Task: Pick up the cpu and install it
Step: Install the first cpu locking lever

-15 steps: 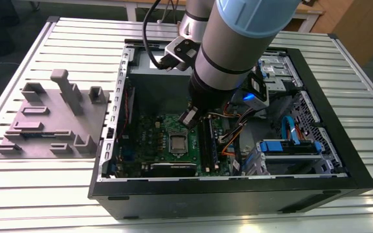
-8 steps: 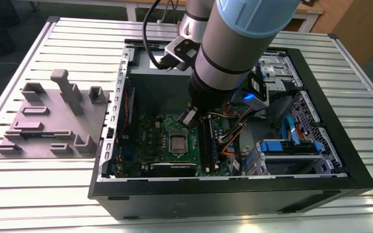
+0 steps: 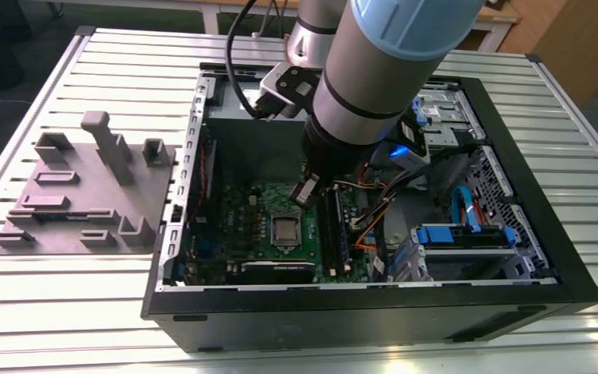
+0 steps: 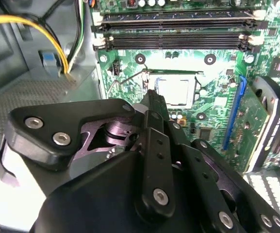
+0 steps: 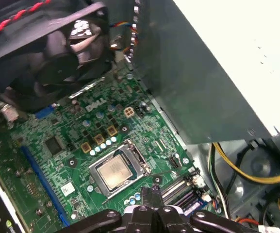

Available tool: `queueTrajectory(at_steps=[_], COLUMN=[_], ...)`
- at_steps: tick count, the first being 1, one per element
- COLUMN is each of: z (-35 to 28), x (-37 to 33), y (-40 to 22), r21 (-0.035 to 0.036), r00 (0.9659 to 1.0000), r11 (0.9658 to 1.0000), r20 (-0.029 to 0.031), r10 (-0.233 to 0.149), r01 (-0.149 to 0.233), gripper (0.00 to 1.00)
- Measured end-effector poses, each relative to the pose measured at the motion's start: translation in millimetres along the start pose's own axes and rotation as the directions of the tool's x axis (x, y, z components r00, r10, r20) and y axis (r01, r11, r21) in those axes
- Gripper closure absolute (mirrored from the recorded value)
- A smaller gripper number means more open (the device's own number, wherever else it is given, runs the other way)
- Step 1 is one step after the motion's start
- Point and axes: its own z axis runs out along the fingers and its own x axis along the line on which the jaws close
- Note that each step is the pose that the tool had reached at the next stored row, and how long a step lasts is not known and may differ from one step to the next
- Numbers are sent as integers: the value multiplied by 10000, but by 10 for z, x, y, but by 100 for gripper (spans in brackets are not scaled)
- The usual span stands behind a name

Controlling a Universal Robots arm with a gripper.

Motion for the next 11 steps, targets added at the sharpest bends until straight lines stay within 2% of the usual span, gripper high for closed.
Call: queueTrajectory(at_steps=[1,2,4,6,7,8,11], z=[2,3,5,8,9,9,10], x=[0,1,1,1,1,1,1], y=[0,0,-1,-2,-1,-2,-1], r21=[-18,-6,131,324,373,379,318], r00=[9999,9996,9993,9990,9989,9986,9948], r11=[9999,9996,9992,9986,9984,9981,9943], r20=[-30,-33,40,152,180,176,85], r10=[-168,-265,-366,-412,-433,-498,-1018], r01=[168,265,366,407,426,492,1015], gripper=[90,90,90,90,90,90,90])
